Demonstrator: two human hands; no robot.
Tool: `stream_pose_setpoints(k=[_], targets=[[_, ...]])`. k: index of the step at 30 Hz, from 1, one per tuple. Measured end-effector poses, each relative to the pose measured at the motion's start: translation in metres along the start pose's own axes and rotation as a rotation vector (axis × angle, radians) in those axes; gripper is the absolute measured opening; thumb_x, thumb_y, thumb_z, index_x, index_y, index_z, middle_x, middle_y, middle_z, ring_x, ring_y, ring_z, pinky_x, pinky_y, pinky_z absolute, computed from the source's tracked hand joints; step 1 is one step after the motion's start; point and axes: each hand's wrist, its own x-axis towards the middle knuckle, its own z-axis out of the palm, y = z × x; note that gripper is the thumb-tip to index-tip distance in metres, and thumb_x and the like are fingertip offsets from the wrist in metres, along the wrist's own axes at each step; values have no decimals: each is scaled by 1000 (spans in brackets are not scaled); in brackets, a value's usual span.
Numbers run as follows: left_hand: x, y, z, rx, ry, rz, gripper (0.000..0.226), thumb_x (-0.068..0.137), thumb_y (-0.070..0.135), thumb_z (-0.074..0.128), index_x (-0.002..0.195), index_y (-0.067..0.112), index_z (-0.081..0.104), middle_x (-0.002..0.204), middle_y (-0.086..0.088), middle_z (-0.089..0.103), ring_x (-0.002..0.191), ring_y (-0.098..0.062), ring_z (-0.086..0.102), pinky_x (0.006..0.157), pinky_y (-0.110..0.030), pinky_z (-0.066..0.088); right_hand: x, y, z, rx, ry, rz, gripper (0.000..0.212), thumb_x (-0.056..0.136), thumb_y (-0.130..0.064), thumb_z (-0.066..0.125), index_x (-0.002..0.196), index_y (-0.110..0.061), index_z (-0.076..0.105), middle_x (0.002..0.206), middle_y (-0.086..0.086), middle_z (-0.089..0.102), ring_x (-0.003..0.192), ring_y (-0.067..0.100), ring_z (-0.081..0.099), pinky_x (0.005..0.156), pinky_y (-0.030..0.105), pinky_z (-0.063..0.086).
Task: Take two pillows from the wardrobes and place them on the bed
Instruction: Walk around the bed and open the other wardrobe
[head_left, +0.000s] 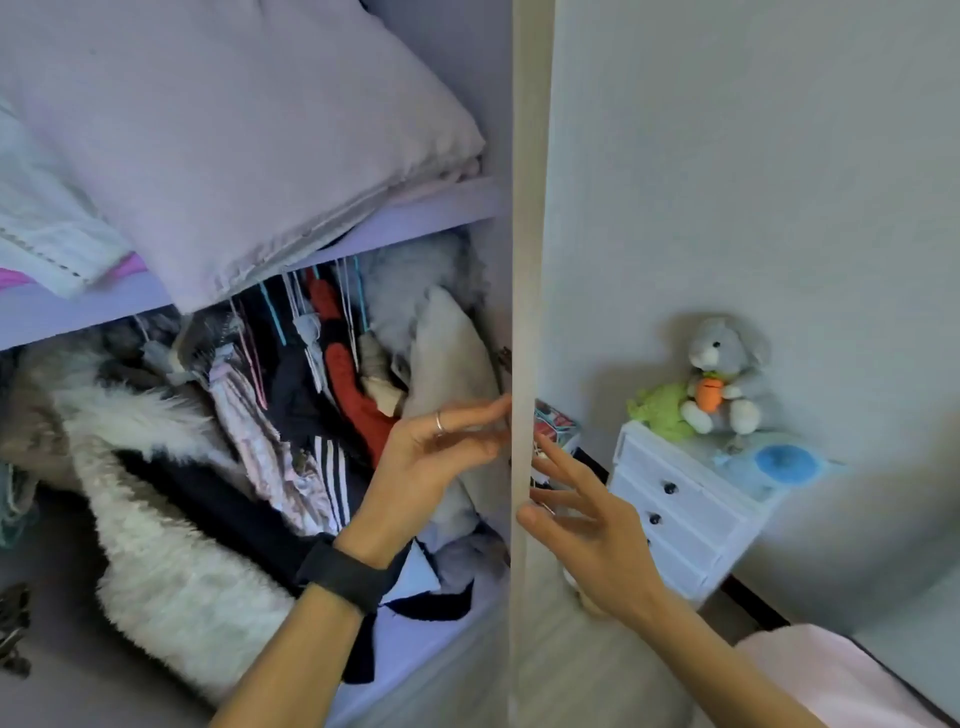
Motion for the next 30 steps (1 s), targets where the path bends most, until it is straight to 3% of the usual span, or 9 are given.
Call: stream_pose_setpoints(k=[4,8,10,12,16,21,24,26,30], targets=[[19,-36,37,167,-155,37,61,81,-14,58,113,36,74,130,13,66,128,-13,57,107,-29,46,-20,4,-35,10,167,99,53,85,-19,76,132,-38,60,119,-23,69,106,4,68,84,19,56],[38,-68,75,580,-275,179,77,86,-2,62,142,48,44,149,14,45,141,-3,38,115,-30,38,-34,8,-70,-36,429,137,36,89,-19,73,117,-40,65,101,-23,73,96,2,71,78,18,55],[48,-87,97,881,-299,317,89,85,10,65,151,51,22,160,7,26,146,-13,31,112,-35,42,-33,10,-87,-33,537,155,35,91,-17,72,112,-43,62,98,-21,73,92,0,71,78,14,53],[59,-109,118,1075,-285,448,94,83,15,68,156,42,16,164,-3,12,148,-27,28,109,-47,44,-28,12,-104,-60,573,177,37,93,-18,69,114,-46,58,99,-20,73,92,-1,71,77,11,52],[82,-142,145,1181,-270,529,97,84,23,72,157,32,10,165,-14,7,150,-39,19,105,-63,39,-17,22,-128,-128,600,214,39,96,-23,66,119,-51,53,107,-19,71,94,2,71,81,16,54],[99,-160,157,1233,-242,574,96,83,31,76,156,31,15,165,-16,10,148,-42,23,108,-61,38,-3,37,-140,-161,684,224,36,98,-26,62,130,-39,52,105,-25,69,96,2,70,84,22,57],[100,-159,160,1218,-225,581,98,82,27,77,157,32,13,165,-15,8,148,-41,24,108,-60,39,0,38,-143,-163,695,230,37,98,-26,62,131,-39,51,100,-33,68,96,0,69,84,21,57],[97,-155,159,1206,-237,565,99,82,21,74,157,34,11,166,-11,6,149,-37,21,109,-59,38,-4,37,-135,-158,713,223,41,98,-25,62,134,-38,50,107,-28,69,102,-1,68,89,24,56],[80,-158,126,1166,-269,487,70,82,16,67,147,29,44,154,-4,38,142,-28,36,107,-54,41,-26,53,-91,-298,824,230,53,93,-22,65,141,-36,45,136,-19,51,125,6,52,103,38,48]])
